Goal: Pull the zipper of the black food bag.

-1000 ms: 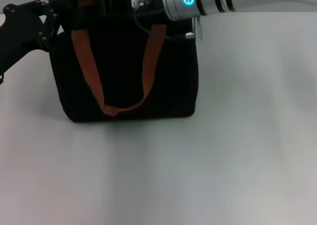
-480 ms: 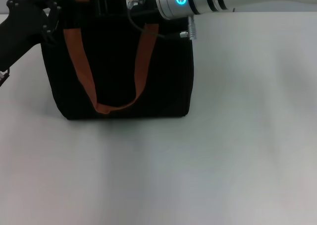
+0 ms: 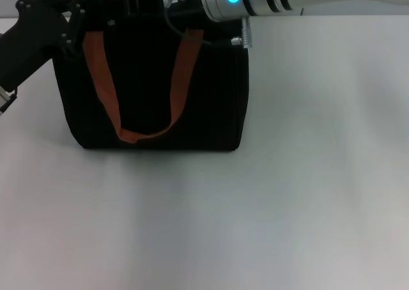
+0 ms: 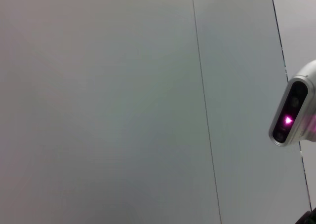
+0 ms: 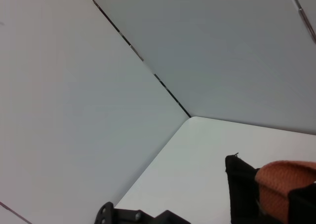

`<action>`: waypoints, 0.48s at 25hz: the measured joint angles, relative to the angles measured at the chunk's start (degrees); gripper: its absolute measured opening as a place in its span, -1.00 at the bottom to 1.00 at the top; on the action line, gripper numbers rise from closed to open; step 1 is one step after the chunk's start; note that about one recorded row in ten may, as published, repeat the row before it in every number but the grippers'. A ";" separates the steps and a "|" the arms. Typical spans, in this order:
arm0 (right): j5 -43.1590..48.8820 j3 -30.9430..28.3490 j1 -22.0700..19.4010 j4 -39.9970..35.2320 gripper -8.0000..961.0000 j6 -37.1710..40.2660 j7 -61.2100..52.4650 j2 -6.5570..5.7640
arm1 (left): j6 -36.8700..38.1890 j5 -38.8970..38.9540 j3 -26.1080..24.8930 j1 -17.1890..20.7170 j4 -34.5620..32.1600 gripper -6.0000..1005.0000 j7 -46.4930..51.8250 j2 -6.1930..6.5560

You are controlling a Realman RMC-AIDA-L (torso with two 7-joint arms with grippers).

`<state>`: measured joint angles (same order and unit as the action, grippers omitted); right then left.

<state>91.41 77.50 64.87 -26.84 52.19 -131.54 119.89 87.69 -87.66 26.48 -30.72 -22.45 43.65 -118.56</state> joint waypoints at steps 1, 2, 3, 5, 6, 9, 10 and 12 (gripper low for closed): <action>-0.01 0.07 0.00 0.00 -0.29 -0.11 0.02 0.00 | 0.00 0.00 0.00 0.00 0.00 -0.94 0.00 0.00; -0.03 0.17 0.00 0.00 -0.29 -0.24 0.03 0.00 | 0.11 0.39 -0.01 0.20 -0.17 -0.94 0.06 0.04; -0.05 0.43 0.00 -0.01 -0.30 -0.40 0.04 0.00 | 0.11 0.45 -0.01 0.24 -0.17 -0.94 0.06 0.04; -0.07 1.06 -0.02 -0.21 -0.30 -0.73 0.09 -0.01 | 0.05 0.64 -0.01 0.32 -0.18 -0.94 0.07 0.04; -0.09 1.39 -0.14 -0.38 -0.31 -0.92 0.12 0.00 | 0.03 0.79 -0.02 0.42 -0.18 -0.94 0.08 0.05; -0.13 2.16 -0.45 -0.83 -0.38 -1.39 0.63 -0.01 | 0.06 1.04 -0.03 0.67 -0.20 -0.94 0.10 0.07; -0.13 2.16 -0.45 -0.83 -0.44 -1.39 0.63 -0.01 | 0.06 1.04 -0.03 0.67 -0.20 -0.94 0.10 0.07; -0.16 2.19 -0.52 -0.90 -0.56 -1.37 1.33 -0.01 | 0.09 1.06 -0.03 0.81 -0.22 -0.94 0.11 0.08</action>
<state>91.25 79.69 64.34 -27.74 50.82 -130.21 119.88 87.78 -86.59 26.46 -29.91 -22.66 43.76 -118.47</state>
